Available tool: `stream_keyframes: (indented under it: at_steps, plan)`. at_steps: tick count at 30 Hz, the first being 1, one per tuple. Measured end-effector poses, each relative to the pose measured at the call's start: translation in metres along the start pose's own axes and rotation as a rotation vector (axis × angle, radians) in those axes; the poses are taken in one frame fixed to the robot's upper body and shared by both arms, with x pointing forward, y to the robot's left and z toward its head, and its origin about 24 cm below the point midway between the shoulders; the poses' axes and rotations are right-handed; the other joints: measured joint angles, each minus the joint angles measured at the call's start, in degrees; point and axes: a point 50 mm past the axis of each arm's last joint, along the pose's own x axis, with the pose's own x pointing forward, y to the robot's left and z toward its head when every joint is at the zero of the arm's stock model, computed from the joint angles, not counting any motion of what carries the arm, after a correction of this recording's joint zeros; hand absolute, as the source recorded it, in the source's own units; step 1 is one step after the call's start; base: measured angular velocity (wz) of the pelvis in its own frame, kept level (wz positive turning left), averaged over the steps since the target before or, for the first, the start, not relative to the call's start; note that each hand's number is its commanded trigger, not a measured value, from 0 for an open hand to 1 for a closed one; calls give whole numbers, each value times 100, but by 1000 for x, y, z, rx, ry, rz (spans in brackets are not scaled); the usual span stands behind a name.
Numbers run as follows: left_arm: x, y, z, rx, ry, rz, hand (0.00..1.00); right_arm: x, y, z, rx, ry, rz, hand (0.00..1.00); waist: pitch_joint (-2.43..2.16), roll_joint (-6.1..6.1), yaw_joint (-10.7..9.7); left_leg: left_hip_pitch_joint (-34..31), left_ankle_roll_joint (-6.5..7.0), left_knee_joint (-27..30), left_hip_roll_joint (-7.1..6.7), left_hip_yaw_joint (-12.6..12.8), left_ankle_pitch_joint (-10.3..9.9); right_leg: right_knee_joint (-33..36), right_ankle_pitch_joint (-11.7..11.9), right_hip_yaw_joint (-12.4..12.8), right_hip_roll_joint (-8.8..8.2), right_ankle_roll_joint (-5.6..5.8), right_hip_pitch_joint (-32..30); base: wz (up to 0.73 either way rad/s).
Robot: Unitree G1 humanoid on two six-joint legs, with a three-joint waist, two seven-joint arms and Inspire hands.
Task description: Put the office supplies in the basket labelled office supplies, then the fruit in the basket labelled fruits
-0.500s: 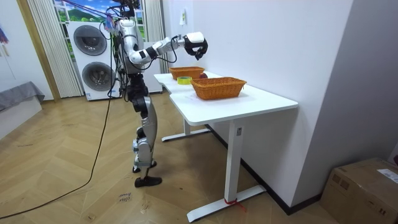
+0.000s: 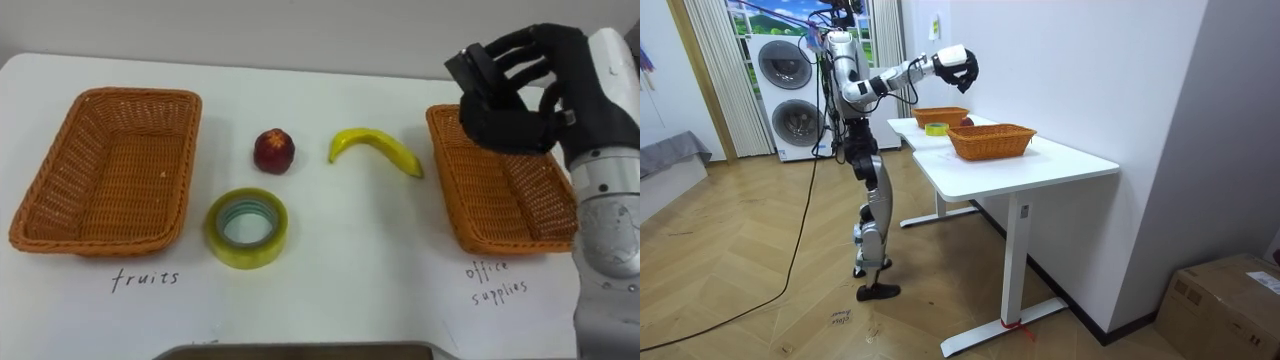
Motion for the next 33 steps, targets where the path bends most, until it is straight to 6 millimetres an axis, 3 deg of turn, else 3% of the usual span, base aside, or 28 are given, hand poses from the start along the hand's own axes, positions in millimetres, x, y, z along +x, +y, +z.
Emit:
stream_keyframes:
  at_steps: [6, 25, 26, 28, 29, 33]
  plan:
    - [0, 1, 0, -5, -1, 2, 0, 0, -1, -10, 2, 42, -34, 100, -19, 19, -122, 0, 1, 5, 0, 25, 1, 8, 0, 18, 3, 0, -8, -1]
    - [0, 1, -1, -10, -2, 6, 0, -4, 17, -50, 63, 214, 42, 100, -27, -3, -101, 3, 0, 0, 2, 20, 1, 8, 0, 7, 1, 0, 0, 0]
    - [0, 1, -1, -8, -1, 6, 0, -4, 19, -52, 62, 225, 45, 75, -26, -1, -103, 0, 0, 1, 1, 20, 1, 9, 0, 7, 1, 0, -2, 0]
    - [-1, 1, -2, -7, 1, 7, 0, -5, 21, -53, 62, 230, 52, 35, -25, 1, -112, -2, 0, 4, 1, 21, 1, 8, 0, 7, 3, 0, -6, 0]
    - [-1, 1, -2, -7, 1, 8, 0, -5, 22, -53, 62, 228, 54, 0, -25, 1, -115, -2, 0, 2, 2, 20, 1, 7, 0, 7, 4, 0, -6, 0]
    - [-1, 2, -2, -7, 0, 9, 0, -5, 22, -53, 61, 227, 56, 0, -24, -13, -104, 2, 0, -3, -1, 17, 1, 8, 0, 9, 2, 0, -6, 0]
